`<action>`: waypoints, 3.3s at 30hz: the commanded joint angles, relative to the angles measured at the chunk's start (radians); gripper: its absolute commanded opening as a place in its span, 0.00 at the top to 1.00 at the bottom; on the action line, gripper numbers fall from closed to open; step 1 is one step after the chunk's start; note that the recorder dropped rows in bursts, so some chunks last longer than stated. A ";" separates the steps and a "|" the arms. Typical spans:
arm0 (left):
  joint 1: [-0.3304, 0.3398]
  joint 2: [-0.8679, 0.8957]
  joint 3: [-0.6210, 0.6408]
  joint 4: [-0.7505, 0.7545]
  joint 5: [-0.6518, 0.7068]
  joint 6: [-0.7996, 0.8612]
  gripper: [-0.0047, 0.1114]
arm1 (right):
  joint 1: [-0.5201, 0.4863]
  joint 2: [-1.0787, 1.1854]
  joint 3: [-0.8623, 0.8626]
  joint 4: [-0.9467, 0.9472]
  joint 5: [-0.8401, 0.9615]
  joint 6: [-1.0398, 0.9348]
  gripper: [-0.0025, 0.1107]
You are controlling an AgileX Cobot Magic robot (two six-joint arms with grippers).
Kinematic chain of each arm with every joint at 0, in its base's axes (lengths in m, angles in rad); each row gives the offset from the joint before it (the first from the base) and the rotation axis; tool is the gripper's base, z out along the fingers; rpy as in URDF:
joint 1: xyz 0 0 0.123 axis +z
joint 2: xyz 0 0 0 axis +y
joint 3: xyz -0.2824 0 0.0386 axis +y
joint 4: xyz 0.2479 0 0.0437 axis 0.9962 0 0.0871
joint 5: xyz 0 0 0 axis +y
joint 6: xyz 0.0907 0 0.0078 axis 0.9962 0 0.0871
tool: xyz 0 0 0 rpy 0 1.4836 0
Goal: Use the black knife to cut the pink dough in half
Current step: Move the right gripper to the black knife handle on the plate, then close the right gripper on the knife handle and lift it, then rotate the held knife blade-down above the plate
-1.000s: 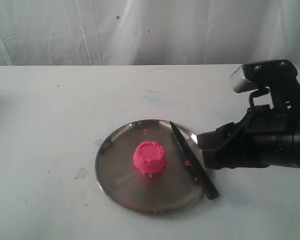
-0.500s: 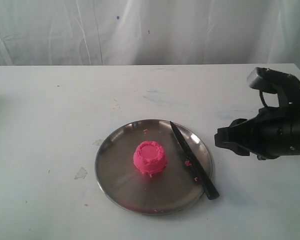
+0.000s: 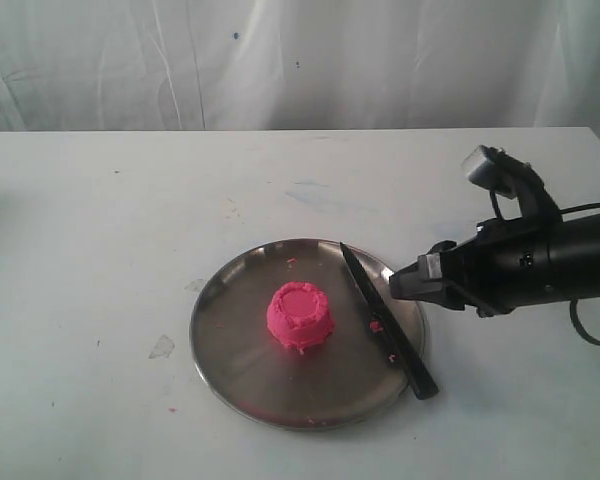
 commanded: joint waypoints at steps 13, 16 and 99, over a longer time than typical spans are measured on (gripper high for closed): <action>0.003 -0.004 0.004 -0.008 0.005 0.003 0.96 | -0.006 0.240 -0.128 -0.103 -0.042 -0.024 0.62; 0.003 -0.004 0.004 -0.008 0.005 0.003 0.96 | 0.004 0.266 -0.146 -0.117 -0.041 -0.026 0.62; 0.003 -0.004 0.004 -0.008 0.005 0.003 0.96 | 0.262 -0.275 0.046 0.108 -0.218 -0.517 0.98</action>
